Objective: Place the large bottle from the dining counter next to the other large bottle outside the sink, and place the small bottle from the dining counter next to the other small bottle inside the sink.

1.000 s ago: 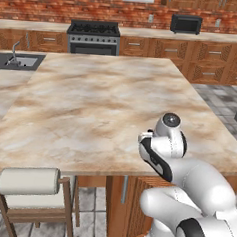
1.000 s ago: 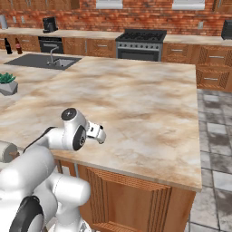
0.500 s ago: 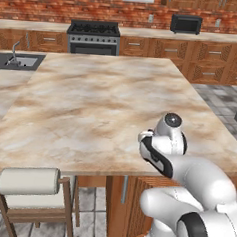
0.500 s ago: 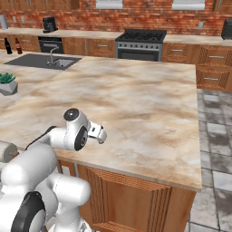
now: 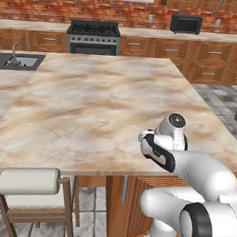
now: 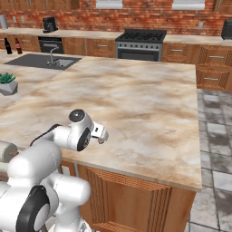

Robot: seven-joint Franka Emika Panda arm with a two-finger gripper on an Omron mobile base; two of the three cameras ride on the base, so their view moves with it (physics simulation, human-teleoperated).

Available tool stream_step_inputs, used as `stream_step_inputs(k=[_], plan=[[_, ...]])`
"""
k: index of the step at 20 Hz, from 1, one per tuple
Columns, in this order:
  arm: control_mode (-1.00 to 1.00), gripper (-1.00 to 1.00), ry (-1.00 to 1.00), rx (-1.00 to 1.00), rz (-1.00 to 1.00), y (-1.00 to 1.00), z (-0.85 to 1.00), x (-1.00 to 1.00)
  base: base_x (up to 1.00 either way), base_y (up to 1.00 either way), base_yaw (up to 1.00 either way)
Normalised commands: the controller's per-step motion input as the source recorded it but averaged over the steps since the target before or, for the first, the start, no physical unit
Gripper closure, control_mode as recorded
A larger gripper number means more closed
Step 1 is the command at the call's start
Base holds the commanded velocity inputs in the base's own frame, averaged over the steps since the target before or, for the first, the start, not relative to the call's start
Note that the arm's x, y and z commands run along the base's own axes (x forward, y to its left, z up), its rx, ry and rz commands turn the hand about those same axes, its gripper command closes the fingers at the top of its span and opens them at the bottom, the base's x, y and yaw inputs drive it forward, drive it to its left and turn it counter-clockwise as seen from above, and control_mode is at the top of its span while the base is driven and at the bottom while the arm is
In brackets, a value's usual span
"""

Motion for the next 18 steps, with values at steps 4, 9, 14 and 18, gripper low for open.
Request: stream_step_inputs(k=[4, 9, 14, 18], plan=[[-1.0, -1.0, -0.03, -0.07, 0.0, 0.02, -0.04, 0.0, 0.0, 0.0, 0.0], [-1.0, -1.0, -0.08, -0.17, 0.0, 0.09, -0.04, 0.0, 0.0, 0.0, 0.0], [-1.0, -1.0, -0.08, -0.13, 0.0, 0.04, -0.01, 0.0, 0.0, 0.0, 0.0], [-1.0, -1.0, -0.01, -0.01, 0.0, 0.0, 0.0, 0.05, 0.0, 0.0, 0.0]])
